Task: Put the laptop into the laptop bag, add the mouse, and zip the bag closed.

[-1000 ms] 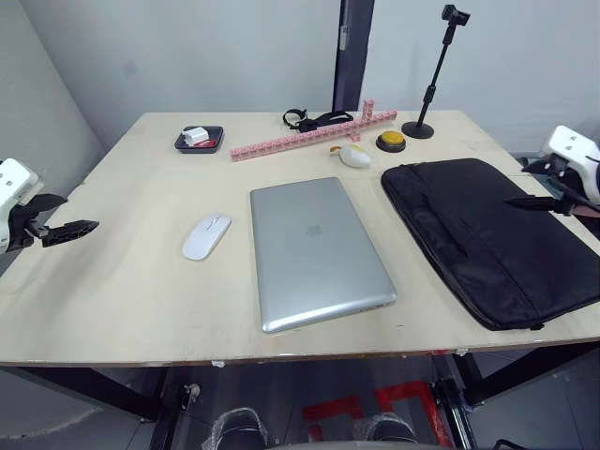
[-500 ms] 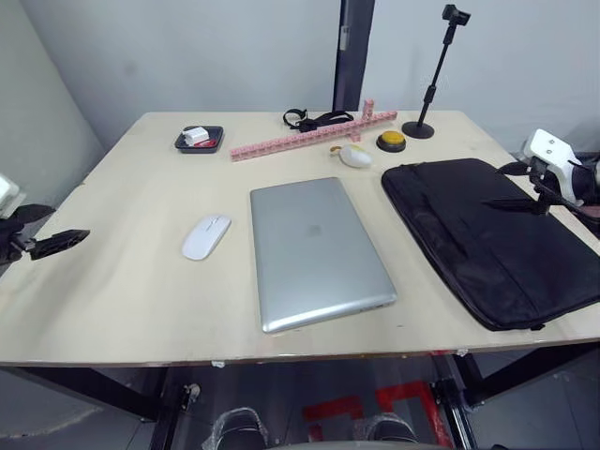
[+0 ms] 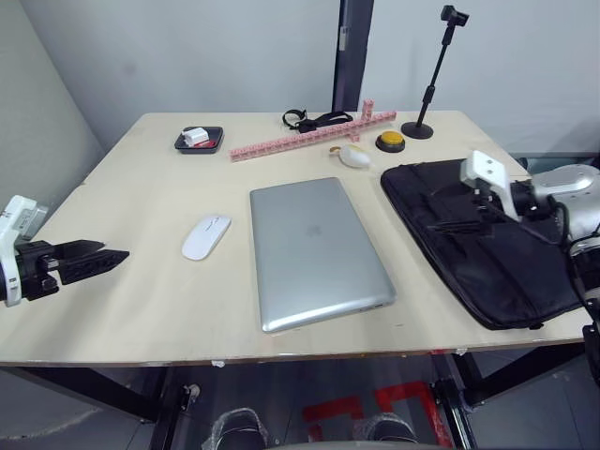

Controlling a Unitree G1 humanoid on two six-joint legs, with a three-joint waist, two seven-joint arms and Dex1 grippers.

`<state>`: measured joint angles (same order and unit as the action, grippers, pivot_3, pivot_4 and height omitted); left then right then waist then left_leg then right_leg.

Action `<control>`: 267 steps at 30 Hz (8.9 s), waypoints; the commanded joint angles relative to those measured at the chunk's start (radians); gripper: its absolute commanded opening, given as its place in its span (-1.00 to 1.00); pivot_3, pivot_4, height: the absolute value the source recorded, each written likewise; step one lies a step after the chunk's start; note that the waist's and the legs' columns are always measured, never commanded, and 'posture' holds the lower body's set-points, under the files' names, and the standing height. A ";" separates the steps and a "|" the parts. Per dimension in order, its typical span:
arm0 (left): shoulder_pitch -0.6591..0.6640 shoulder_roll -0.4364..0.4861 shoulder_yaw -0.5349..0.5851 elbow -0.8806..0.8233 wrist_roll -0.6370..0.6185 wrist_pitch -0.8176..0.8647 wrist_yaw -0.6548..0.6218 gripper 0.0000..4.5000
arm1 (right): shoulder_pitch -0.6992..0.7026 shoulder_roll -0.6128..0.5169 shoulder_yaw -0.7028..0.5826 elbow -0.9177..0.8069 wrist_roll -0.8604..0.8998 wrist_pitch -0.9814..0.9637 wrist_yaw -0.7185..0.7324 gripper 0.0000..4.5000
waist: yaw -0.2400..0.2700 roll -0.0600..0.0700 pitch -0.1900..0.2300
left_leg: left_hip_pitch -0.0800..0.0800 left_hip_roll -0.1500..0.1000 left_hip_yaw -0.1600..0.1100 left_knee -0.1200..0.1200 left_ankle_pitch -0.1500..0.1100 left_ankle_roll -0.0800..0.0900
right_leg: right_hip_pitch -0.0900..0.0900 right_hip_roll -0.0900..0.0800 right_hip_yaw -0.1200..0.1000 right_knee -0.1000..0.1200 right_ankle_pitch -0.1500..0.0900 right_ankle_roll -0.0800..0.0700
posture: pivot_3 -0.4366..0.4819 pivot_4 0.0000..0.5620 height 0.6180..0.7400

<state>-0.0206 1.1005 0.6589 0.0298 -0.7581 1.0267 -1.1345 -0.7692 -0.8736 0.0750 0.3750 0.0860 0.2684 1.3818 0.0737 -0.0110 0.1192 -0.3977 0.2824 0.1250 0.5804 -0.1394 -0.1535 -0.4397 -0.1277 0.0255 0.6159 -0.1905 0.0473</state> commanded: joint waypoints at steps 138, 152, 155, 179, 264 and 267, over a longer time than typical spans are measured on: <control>-0.493 -0.885 -0.246 0.196 -0.784 0.576 1.008 -0.86 | 0.178 0.155 -0.214 -0.315 0.189 0.532 -0.641 -0.99 | 0.021 0.003 0.003 | -0.002 -0.002 0.000 -0.009 0.001 -0.003 | 0.005 0.000 -0.002 -0.021 0.010 0.015 | -0.05 -0.47 1.00; -0.550 -0.906 -0.309 0.249 -0.830 0.507 1.060 -0.86 | 0.113 0.136 -0.263 -0.407 0.320 0.707 -0.661 -0.99 | 0.027 0.003 0.003 | -0.003 -0.002 0.000 -0.009 0.004 -0.007 | 0.005 0.000 -0.001 -0.021 0.011 0.018 | -0.05 -0.47 1.00; -0.571 -0.921 -0.314 0.278 -0.813 0.483 1.067 -0.86 | 0.118 0.145 -0.254 -0.427 0.331 0.718 -0.675 -0.99 | 0.028 0.003 0.003 | -0.003 -0.002 0.000 -0.007 0.004 -0.007 | 0.005 0.000 -0.001 -0.021 0.012 0.019 | -0.05 -0.47 1.00; -0.744 -1.090 -0.385 0.454 -0.587 0.339 0.949 -0.86 | 0.108 0.303 -0.255 -0.564 0.445 0.855 -0.818 -0.99 | 0.034 0.003 0.003 | -0.003 -0.002 0.000 -0.006 0.004 -0.007 | 0.005 0.000 0.000 -0.021 0.019 0.031 | -0.05 -0.47 1.00; -0.941 -1.269 -0.468 0.708 -0.005 0.054 0.557 -0.93 | 0.092 0.426 -0.339 -0.738 0.681 1.047 -0.979 -1.00 | 0.033 0.010 0.003 | -0.004 -0.002 0.000 -0.005 0.005 -0.007 | 0.004 -0.001 0.001 -0.022 0.018 0.029 | -0.05 -0.47 1.00; -0.974 -1.282 -0.478 0.757 0.019 0.028 0.530 -0.93 | 0.084 0.448 -0.349 -0.750 0.699 1.067 -0.996 -1.00 | 0.034 0.010 0.003 | -0.004 -0.002 0.000 -0.005 0.005 -0.007 | 0.004 -0.001 0.001 -0.022 0.018 0.030 | -0.05 -0.47 1.00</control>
<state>-0.9294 -0.1189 0.1825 0.7986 -0.7336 1.0901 -0.5611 -0.6396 -0.4417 -0.2588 -0.3018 0.7209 1.3380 0.3775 0.1077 -0.0010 0.1226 -0.4023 0.2804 0.1252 0.5753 -0.1342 -0.1604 -0.4354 -0.1287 0.0268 0.5940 -0.1727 0.0769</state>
